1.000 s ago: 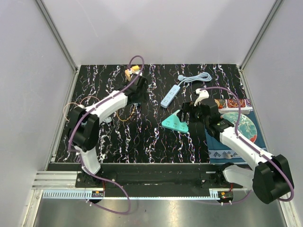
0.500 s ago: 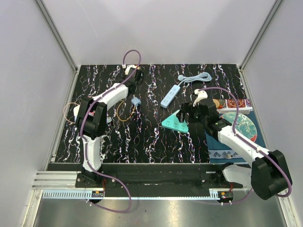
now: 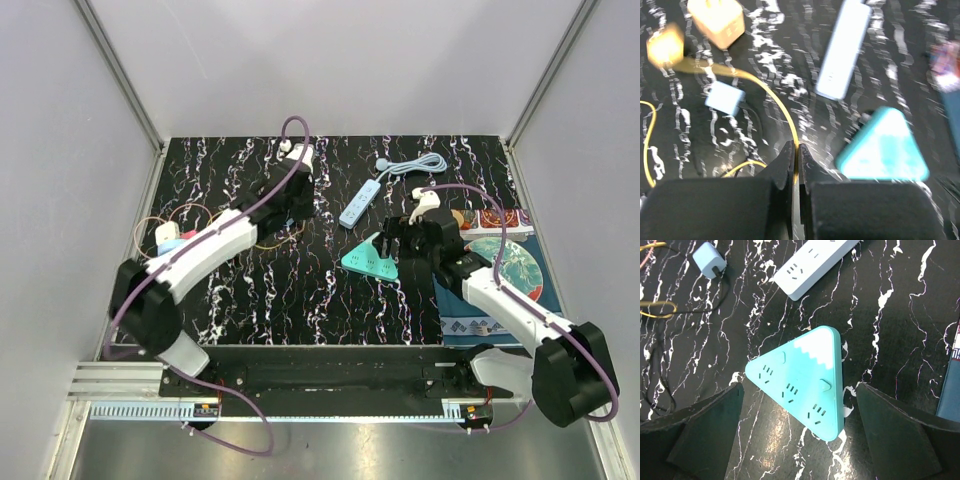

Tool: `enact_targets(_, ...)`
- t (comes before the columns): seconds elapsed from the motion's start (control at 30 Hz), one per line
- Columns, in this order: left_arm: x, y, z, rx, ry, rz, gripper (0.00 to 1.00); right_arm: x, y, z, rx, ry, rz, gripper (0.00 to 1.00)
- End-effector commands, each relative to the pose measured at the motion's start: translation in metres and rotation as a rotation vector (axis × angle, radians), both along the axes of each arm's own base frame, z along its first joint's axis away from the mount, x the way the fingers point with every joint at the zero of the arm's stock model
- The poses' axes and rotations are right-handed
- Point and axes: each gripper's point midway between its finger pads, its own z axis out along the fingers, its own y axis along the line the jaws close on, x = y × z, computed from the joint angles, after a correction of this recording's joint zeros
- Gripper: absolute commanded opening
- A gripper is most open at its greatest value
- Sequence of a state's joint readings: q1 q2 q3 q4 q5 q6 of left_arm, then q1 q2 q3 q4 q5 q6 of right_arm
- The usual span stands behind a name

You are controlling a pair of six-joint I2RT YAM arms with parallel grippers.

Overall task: Insert the plug
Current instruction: Move the plug to the center of the board.

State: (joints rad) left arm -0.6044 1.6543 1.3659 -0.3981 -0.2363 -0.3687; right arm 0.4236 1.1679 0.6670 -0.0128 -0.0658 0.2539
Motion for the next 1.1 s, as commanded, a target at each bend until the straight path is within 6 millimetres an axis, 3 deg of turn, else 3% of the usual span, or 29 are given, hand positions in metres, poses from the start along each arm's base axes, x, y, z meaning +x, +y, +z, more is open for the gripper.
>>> enact_targets(0.0,-0.061,-0.012,0.036,-0.085,-0.037,-0.126,0.0,-0.002,0.002,0.025,0.025,-0.058,0.014,1.0)
enact_targets(0.23,-0.173,-0.021,0.002,-0.118,0.123,-0.297,0.05,-0.014,0.01,0.033,0.066,-0.043,0.069,1.0)
enact_targets(0.4,-0.228,-0.029,-0.029,-0.147,0.248,-0.372,0.16,-0.025,0.02,0.035,0.113,-0.011,0.124,1.0)
enact_targets(0.43,-0.237,-0.031,-0.033,-0.131,0.248,-0.382,0.24,-0.026,0.022,0.036,0.121,-0.01,0.133,1.0)
enact_targets(0.5,-0.243,-0.024,-0.039,-0.119,0.262,-0.348,0.39,-0.029,0.025,0.035,0.129,0.003,0.15,1.0)
enact_targets(0.53,-0.239,-0.018,-0.039,-0.107,0.242,-0.31,0.52,-0.031,0.025,0.033,0.132,0.01,0.156,1.0)
enact_targets(0.6,-0.233,-0.006,-0.03,-0.106,0.2,-0.255,0.63,-0.033,0.027,0.032,0.133,0.024,0.169,1.0)
enact_targets(0.63,-0.225,0.002,-0.025,-0.088,0.16,-0.214,0.74,-0.034,0.027,0.032,0.135,0.026,0.173,1.0)
enact_targets(0.7,-0.215,0.019,-0.01,-0.064,0.101,-0.144,0.8,-0.037,0.03,0.032,0.141,0.035,0.188,1.0)
enact_targets(0.83,-0.203,0.042,0.017,-0.042,0.036,-0.086,0.81,-0.037,0.03,0.034,0.142,0.034,0.187,1.0)
enact_targets(1.07,-0.189,0.083,0.087,-0.059,-0.138,-0.003,0.82,-0.041,0.037,0.042,0.149,0.018,0.227,1.0)
